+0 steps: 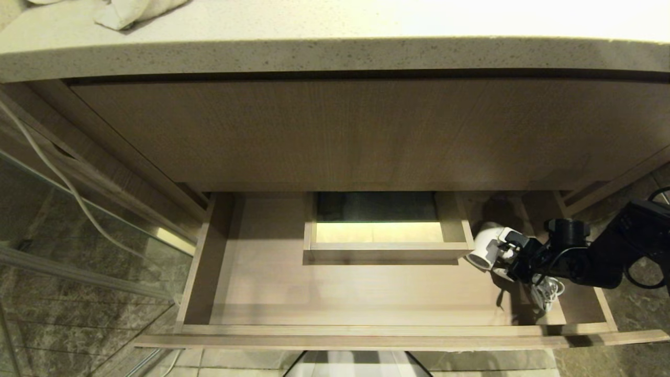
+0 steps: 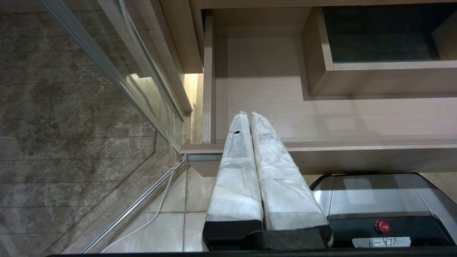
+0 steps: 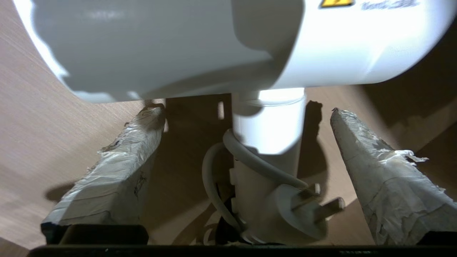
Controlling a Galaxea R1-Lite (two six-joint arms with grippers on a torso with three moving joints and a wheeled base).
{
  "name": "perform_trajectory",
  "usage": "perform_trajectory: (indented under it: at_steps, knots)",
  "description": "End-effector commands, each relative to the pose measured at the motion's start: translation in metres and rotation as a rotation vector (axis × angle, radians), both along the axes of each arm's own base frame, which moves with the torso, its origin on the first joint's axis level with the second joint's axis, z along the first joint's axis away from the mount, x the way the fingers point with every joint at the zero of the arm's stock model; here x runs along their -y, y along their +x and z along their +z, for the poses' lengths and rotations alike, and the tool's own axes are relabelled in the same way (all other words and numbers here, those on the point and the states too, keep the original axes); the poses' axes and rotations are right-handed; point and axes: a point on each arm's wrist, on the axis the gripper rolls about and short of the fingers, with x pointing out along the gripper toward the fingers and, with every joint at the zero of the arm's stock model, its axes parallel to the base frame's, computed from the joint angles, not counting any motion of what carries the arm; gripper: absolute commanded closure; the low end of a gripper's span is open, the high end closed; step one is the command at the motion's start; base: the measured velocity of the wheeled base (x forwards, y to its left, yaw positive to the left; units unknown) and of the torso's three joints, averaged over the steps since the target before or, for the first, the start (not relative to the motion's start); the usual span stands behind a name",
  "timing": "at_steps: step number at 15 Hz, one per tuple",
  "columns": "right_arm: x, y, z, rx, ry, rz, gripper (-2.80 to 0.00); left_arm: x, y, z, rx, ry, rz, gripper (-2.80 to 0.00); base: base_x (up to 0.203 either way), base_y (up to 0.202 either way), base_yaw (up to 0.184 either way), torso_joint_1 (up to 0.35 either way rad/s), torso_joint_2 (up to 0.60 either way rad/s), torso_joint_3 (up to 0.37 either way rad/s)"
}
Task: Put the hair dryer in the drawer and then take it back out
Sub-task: Take the hairdryer out
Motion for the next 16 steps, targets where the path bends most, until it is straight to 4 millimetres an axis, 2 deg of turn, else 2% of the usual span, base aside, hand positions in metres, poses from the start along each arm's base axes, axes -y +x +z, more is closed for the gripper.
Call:
perform_trajectory:
  at_steps: [1,10,11,16]
  knots:
    - [0.001,0.001,-0.009,-0.005,0.003,0.001,-2.8,0.0,0.0,0.0,0.002,0.0,0.0,0.0,0.0,0.0,0.0,0.0,0.0,0.0]
    - [0.003,0.008,-0.018,0.023,0.012,-0.007,-2.8,0.0,0.0,0.0,0.002,0.0,0.0,0.0,0.0,0.0,0.0,0.0,0.0,0.0]
    - [0.003,0.008,-0.017,0.027,0.015,-0.007,0.0,0.0,0.0,0.0,0.002,0.0,0.0,0.0,0.0,0.0,0.0,0.0,0.0,0.0]
    - [0.001,0.008,-0.006,0.035,0.004,-0.002,0.0,0.0,0.0,0.0,0.002,0.0,0.0,0.0,0.0,0.0,0.0,0.0,0.0,0.0]
